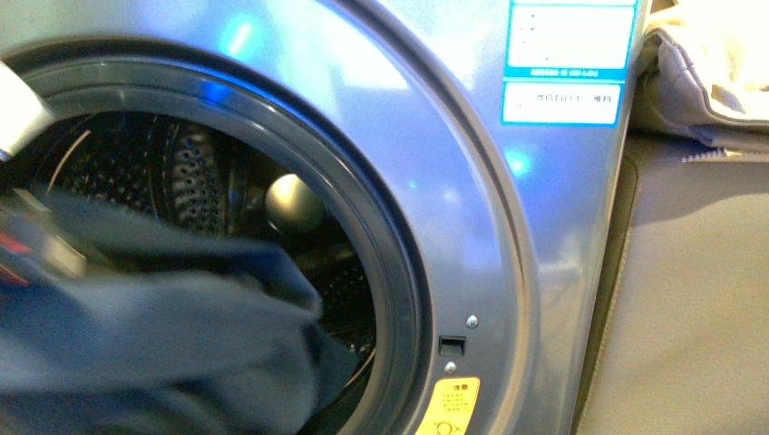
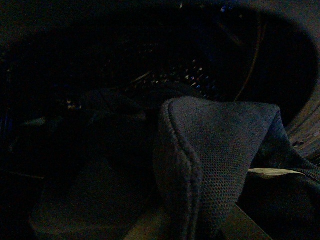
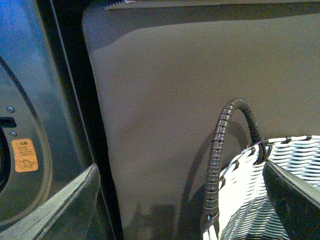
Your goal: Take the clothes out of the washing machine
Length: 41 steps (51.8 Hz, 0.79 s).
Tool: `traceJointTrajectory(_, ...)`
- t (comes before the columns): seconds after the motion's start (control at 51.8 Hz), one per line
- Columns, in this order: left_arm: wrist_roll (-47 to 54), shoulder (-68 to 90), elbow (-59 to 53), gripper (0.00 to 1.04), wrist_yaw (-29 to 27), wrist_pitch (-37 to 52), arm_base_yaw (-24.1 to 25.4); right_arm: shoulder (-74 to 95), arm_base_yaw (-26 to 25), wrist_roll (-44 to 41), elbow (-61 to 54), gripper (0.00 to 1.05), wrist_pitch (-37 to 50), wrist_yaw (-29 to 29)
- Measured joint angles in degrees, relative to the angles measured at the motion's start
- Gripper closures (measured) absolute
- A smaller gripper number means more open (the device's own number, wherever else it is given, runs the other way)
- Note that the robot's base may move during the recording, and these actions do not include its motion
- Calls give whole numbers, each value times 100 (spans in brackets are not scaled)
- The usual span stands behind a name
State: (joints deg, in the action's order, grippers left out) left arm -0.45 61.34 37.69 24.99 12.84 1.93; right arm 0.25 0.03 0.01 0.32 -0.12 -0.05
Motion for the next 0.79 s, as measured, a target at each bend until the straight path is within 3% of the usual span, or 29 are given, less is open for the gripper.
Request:
traceJointTrajectory(0.444,-352,-1318,573,98,463,-133,-144,0,0,0,0,8,0,0)
traceJointTrajectory(0.792,-417,-1145,1327,98,286,92,-525,0,0,0,0,8,0,0)
